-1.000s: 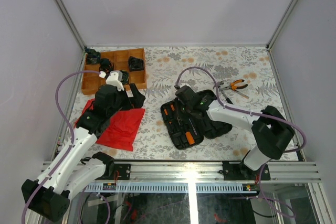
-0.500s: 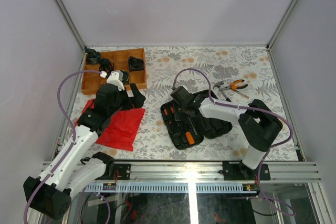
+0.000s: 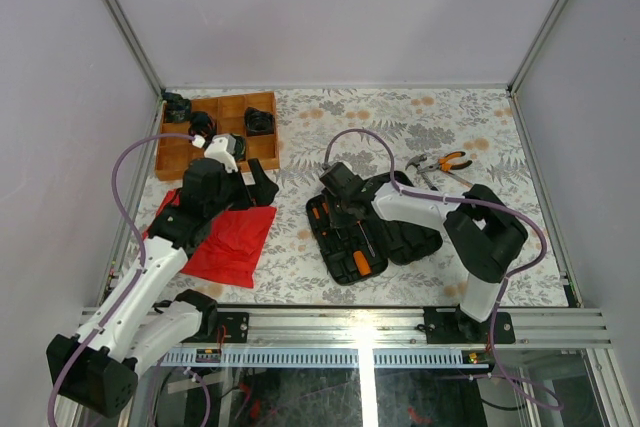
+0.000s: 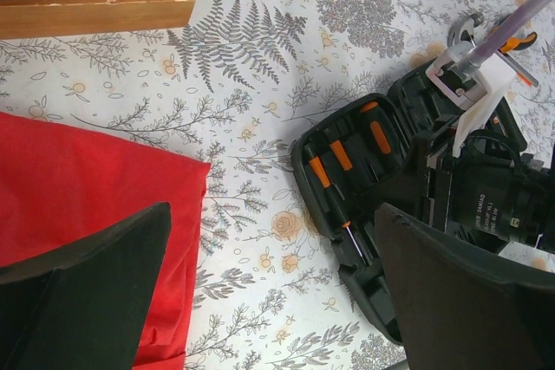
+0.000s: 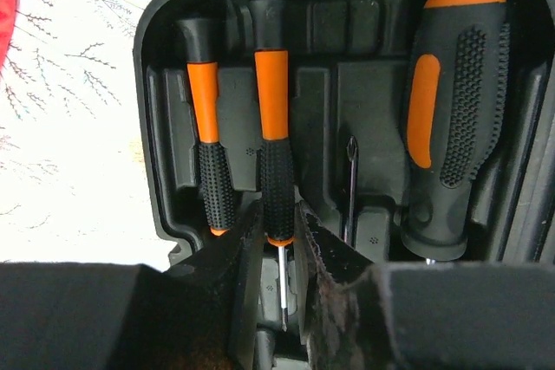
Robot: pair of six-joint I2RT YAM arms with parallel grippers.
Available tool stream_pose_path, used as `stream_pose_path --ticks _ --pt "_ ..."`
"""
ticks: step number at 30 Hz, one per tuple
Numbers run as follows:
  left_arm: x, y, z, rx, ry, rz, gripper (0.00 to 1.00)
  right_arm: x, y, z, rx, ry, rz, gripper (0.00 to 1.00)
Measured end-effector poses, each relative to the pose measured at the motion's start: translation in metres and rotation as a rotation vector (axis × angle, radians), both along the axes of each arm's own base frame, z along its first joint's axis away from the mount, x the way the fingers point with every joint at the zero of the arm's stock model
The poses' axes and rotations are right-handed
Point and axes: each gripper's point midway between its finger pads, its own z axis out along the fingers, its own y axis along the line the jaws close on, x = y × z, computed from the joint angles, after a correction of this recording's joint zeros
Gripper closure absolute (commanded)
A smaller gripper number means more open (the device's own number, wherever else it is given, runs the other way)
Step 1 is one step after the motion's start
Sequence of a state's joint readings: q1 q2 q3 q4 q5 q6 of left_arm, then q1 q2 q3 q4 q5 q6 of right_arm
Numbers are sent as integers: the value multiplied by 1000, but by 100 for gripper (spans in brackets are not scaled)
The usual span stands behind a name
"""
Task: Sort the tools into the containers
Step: Place the screwdriver in the storage box.
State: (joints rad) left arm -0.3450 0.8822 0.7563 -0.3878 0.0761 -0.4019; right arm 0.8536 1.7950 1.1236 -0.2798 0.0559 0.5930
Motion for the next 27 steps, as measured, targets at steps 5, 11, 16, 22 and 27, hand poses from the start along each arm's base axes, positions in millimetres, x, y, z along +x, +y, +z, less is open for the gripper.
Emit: stream_pose_path --ticks 5,11,16,22,27 --pt "0 -2 -3 -4 12 -11 0 2 -1 -2 -13 -8 10 64" --pt "0 -1 -3 -10 16 -13 0 4 0 0 -18 -21 33 55" --pt "0 -2 -3 -14 16 -18 0 6 1 4 -16 -35 43 53" --pt "1 -3 -2 -19 13 -21 0 8 -5 14 -35 -63 52 59" --pt "1 -3 -1 -24 12 -25 0 9 -6 17 -50 -73 71 70"
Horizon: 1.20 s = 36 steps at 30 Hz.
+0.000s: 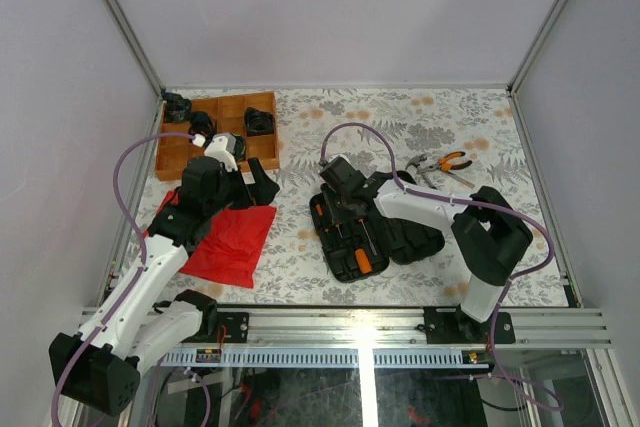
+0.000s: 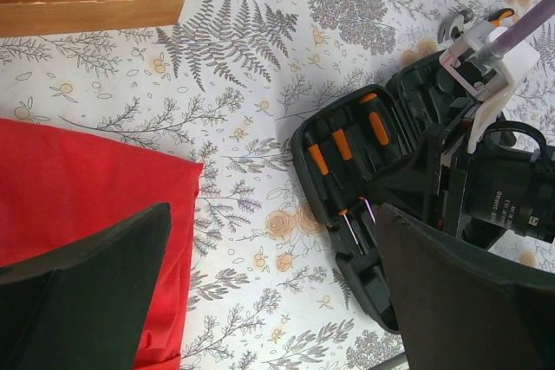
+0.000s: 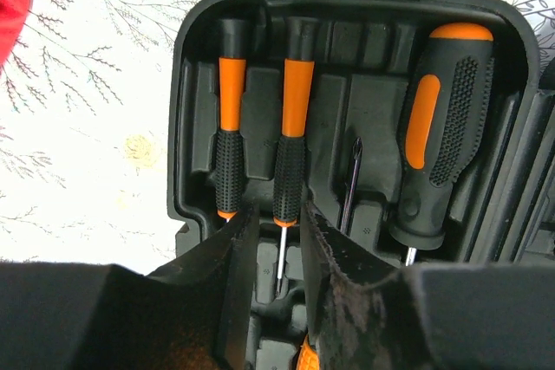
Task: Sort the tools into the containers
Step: Place the screwdriver in the storage box.
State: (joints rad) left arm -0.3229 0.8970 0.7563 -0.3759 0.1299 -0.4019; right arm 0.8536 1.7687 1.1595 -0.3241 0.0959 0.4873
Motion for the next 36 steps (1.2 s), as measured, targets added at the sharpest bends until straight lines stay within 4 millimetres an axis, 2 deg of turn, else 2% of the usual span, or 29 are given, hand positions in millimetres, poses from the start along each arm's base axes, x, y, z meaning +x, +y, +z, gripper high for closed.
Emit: stream_pose_path --ticks 9,16,27,31,36 --pt "0 0 0 -5 -1 -1 0 3 2 0 -7 -8 16 77" --pt "0 0 -1 -13 1 -7 0 4 1 -11 -35 6 23 81" --pt "2 0 0 -26 -3 -7 0 6 1 -11 -73 26 29 92" --pt "2 0 0 -30 -3 -10 0 6 0 -12 -97 45 31 99" --pt "2 0 0 -32 -2 -8 0 5 0 -14 -114 61 31 100"
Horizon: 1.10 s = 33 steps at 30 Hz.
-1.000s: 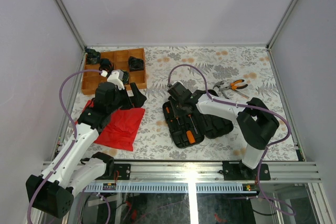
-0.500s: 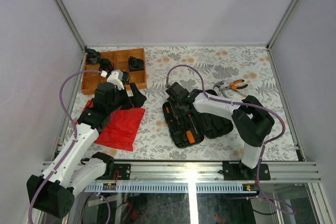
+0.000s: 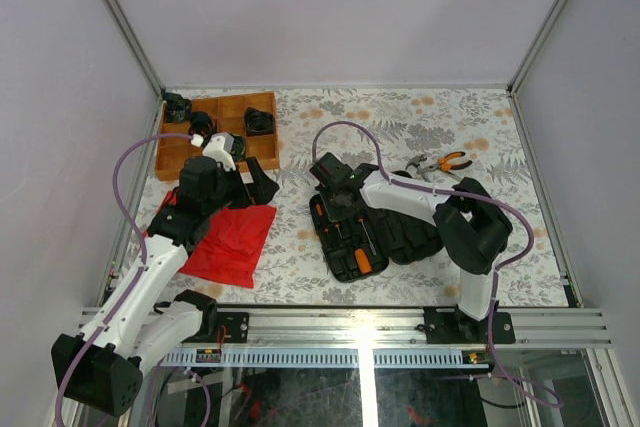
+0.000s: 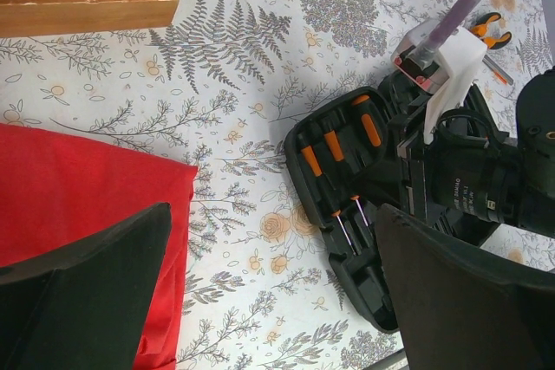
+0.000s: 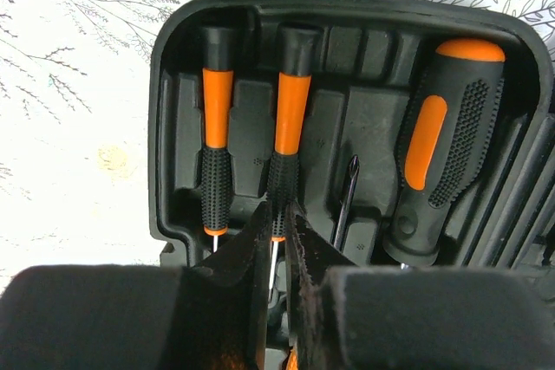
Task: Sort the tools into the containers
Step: Place the screwdriver in the storage box.
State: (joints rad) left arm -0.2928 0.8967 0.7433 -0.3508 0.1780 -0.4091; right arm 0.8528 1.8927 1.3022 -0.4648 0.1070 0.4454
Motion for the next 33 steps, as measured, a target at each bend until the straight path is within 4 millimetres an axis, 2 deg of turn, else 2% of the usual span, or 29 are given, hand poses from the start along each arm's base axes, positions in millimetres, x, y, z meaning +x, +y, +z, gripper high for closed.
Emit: stream_pose_path --ticks 7,12,22,25,29,33 --pt "0 1 -1 -5 4 3 0 -1 -1 -5 -15 22 -5 100" --pt "0 -1 -1 -15 6 -4 1 -4 -2 -16 -34 53 -3 100" --pt "0 0 -1 -18 8 -3 1 -5 -3 -19 -34 60 -5 100" --pt "0 0 -1 -18 8 -3 1 -6 -4 -13 -12 41 -4 91" --pt "2 1 -4 -15 16 4 1 -2 1 -2 32 6 7 73" --pt "4 3 -9 -4 29 18 1 -8 -1 6 38 14 32 63"
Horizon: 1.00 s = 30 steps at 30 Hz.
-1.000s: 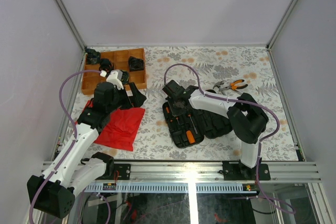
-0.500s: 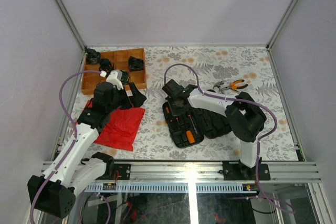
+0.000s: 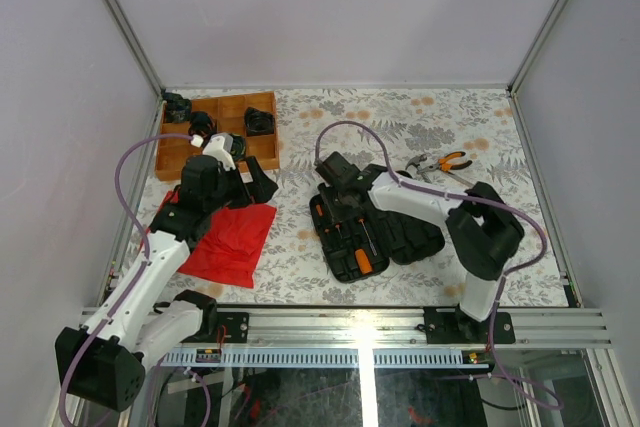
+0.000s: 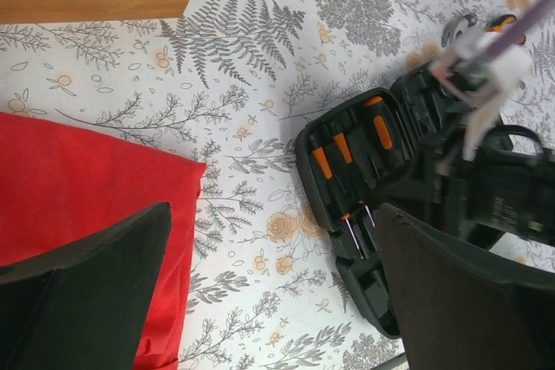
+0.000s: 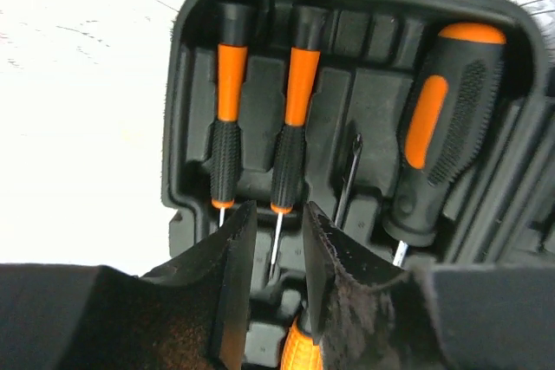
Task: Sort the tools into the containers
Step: Place the screwdriver in the storage box.
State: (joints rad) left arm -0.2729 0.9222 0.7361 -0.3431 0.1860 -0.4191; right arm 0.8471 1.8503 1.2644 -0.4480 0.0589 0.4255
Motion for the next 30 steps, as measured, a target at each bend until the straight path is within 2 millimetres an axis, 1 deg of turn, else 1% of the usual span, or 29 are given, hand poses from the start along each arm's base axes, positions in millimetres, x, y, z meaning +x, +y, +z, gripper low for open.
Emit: stream_pose_path --ticks 3,6,8,10,11,12,13,14,16,19,21,23,24,28,30 --pt "2 1 -3 4 9 13 0 1 0 25 45 -47 6 59" --pt "2 2 -3 2 13 25 0 2 -4 65 126 -141 -5 56" --pt "3 4 -3 0 15 40 0 1 -15 89 172 -209 -28 56" --pt "3 5 -3 -7 20 52 0 -1 -29 102 200 -249 -56 55" --pt "2 5 -4 -9 26 56 0 -3 -40 104 205 -260 -79 55" --pt "2 5 -5 -12 33 59 0 -4 -52 102 199 -265 -106 54" --pt "1 5 -5 -14 37 60 0 -4 -67 96 189 -261 -141 53" --pt "1 5 -5 -17 41 62 0 -4 -78 89 177 -255 -168 53" --pt "0 4 -5 -20 43 61 0 -8 -101 69 139 -220 -221 51" --pt "0 4 -6 -20 45 60 0 -19 -126 35 99 -132 -282 49" --pt "-1 3 -7 -19 50 51 0 -27 -135 22 96 -80 -307 48" --pt "-4 2 -9 -16 60 37 0 -31 -134 16 120 -41 -307 48" --pt "-5 1 -10 -15 66 30 0 -33 -130 16 143 -27 -297 48" --pt "-8 -2 -14 -15 86 9 0 -36 -106 20 252 19 -237 50" --pt "-8 -2 -16 -17 93 3 0 -36 -97 21 290 35 -220 51"
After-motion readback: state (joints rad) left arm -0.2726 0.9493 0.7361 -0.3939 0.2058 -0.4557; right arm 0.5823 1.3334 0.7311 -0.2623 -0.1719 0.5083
